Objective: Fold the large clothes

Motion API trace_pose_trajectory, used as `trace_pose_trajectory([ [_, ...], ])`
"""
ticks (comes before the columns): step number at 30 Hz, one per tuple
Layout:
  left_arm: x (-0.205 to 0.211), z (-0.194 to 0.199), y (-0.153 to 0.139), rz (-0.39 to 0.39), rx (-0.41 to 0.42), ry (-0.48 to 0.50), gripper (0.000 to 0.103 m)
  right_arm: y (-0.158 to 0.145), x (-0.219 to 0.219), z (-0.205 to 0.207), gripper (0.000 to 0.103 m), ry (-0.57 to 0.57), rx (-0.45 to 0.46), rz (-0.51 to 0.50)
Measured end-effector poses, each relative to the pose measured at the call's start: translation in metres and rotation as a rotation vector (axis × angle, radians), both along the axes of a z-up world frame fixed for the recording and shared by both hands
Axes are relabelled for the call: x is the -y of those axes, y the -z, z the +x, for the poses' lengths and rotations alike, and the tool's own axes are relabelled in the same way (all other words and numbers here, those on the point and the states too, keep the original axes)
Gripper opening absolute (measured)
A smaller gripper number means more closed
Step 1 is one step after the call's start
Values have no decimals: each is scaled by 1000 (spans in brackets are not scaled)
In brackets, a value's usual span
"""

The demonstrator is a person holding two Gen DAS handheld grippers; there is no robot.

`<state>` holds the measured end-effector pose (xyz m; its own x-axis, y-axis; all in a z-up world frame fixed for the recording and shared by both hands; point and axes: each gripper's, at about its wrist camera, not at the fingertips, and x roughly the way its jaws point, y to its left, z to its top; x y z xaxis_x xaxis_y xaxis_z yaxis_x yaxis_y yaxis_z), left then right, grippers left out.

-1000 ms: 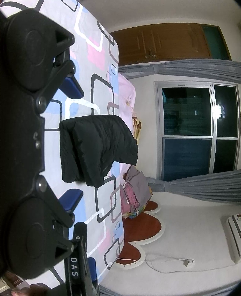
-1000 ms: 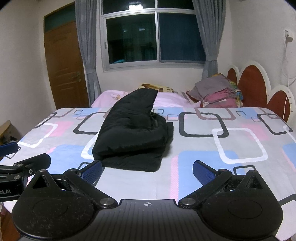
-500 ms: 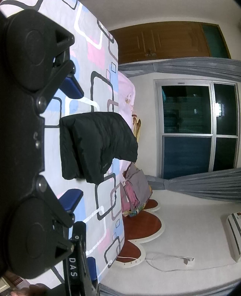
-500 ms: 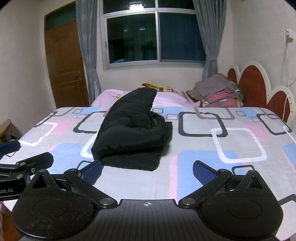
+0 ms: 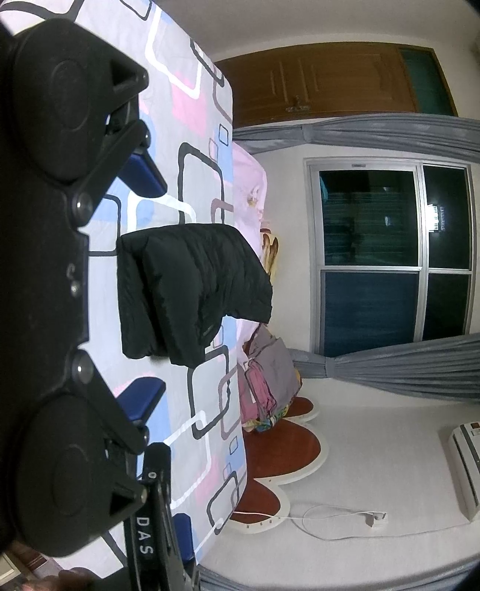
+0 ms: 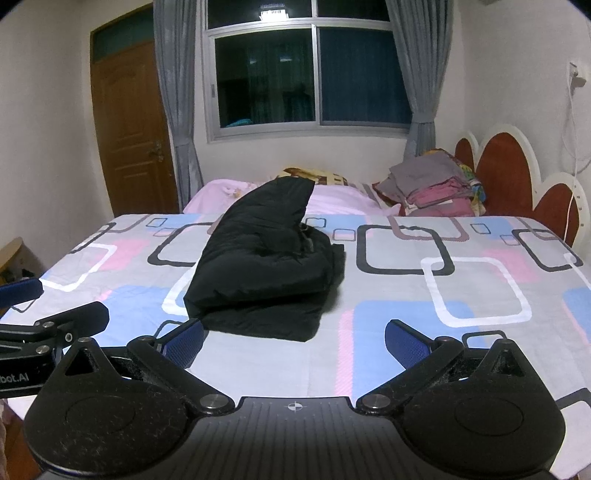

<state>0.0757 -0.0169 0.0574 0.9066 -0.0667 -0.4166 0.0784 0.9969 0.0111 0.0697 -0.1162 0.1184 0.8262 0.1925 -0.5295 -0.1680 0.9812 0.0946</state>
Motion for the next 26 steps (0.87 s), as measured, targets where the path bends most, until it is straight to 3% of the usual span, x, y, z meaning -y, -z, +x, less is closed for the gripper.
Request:
trace_pose_trajectory([
  [26,-5,4,-1,2,9,13,103,1,15,4,103,-15,-10,-17],
])
